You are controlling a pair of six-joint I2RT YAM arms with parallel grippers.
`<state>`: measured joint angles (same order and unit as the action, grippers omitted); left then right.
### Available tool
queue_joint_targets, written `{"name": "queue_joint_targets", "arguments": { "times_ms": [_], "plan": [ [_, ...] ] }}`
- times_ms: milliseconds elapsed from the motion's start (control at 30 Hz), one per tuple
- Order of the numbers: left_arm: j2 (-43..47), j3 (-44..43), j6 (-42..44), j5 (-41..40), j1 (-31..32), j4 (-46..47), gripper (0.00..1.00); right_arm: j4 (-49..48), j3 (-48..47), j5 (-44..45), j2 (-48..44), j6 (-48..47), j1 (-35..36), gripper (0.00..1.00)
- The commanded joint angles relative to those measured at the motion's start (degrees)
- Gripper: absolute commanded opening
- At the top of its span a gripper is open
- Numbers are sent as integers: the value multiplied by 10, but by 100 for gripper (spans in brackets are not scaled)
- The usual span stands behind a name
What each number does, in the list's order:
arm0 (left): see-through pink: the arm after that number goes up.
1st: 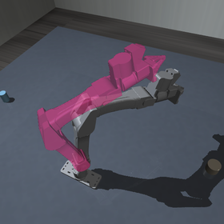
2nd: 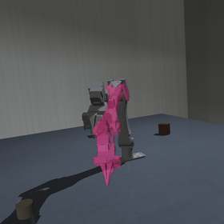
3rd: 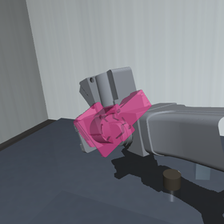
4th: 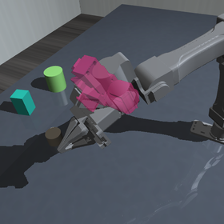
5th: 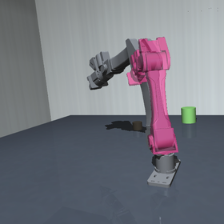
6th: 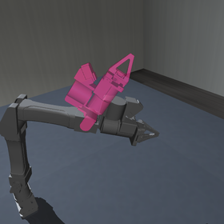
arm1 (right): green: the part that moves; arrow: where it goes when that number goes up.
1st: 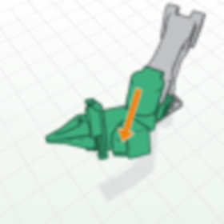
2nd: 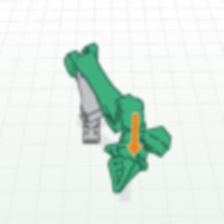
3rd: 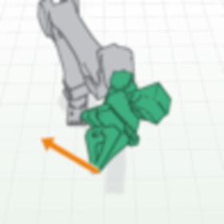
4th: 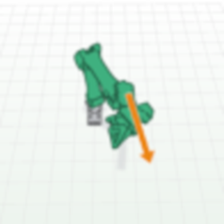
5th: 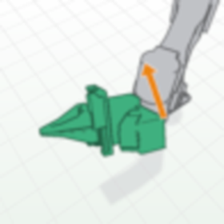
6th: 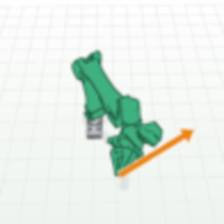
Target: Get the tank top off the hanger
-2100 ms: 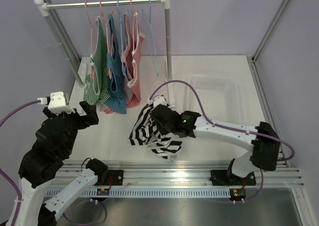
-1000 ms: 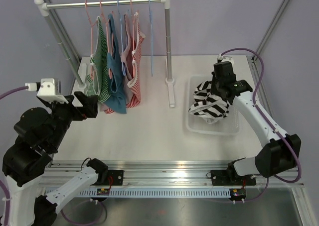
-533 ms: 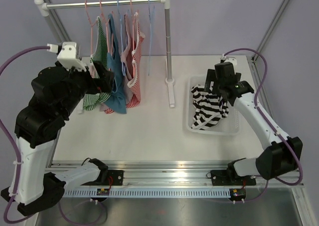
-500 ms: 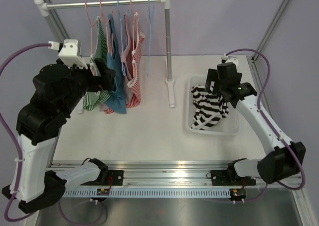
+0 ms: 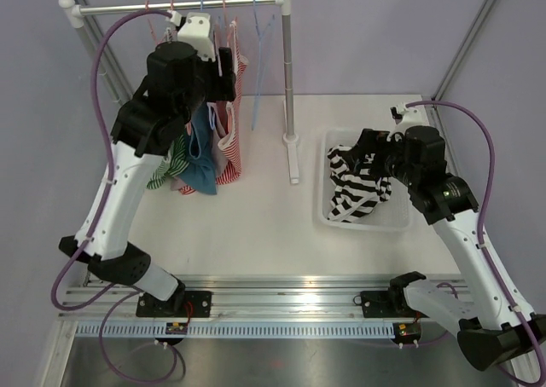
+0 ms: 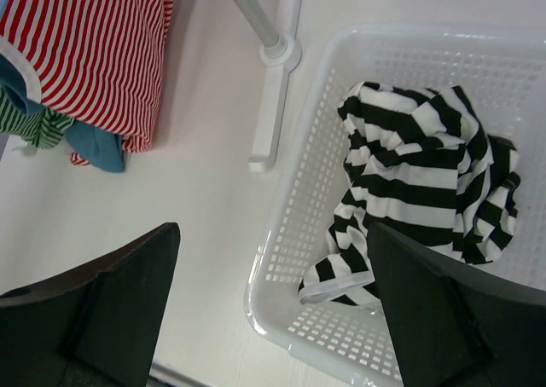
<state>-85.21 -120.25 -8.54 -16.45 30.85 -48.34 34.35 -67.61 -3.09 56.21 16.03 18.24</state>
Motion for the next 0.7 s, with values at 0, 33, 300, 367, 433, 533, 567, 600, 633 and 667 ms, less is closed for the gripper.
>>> {"name": "queue_joint_targets", "arguments": {
  "times_ms": [0,33,300,367,433,533,567,600,633,667],
  "plan": [
    [-43,-75,32,-32,0,43,67,0,9,-53,-15,13,1,98],
    [-57,-86,33,-37,0,46,65,0,13,-65,-21,15,2,98],
    [-158,-133,30,-63,-21,49,58,9,16,-113,-65,30,2,98],
    [-168,-128,21,-62,-29,55,57,7,17,-122,-71,33,2,98],
    [-180,-118,19,-57,-36,68,57,5,21,-137,-72,35,1,97],
    [-198,-118,22,-51,-42,75,55,-2,27,-152,-73,36,2,97],
    [-203,-123,22,-46,-45,73,53,-6,29,-154,-73,38,1,97],
    [-207,-125,20,-34,-47,72,51,-7,30,-156,-73,38,1,96],
    [-214,-126,17,-30,-51,72,42,-6,29,-160,-72,38,1,96],
    [-216,-128,17,-25,-54,73,39,-8,29,-162,-70,38,2,96]
  ]
}}
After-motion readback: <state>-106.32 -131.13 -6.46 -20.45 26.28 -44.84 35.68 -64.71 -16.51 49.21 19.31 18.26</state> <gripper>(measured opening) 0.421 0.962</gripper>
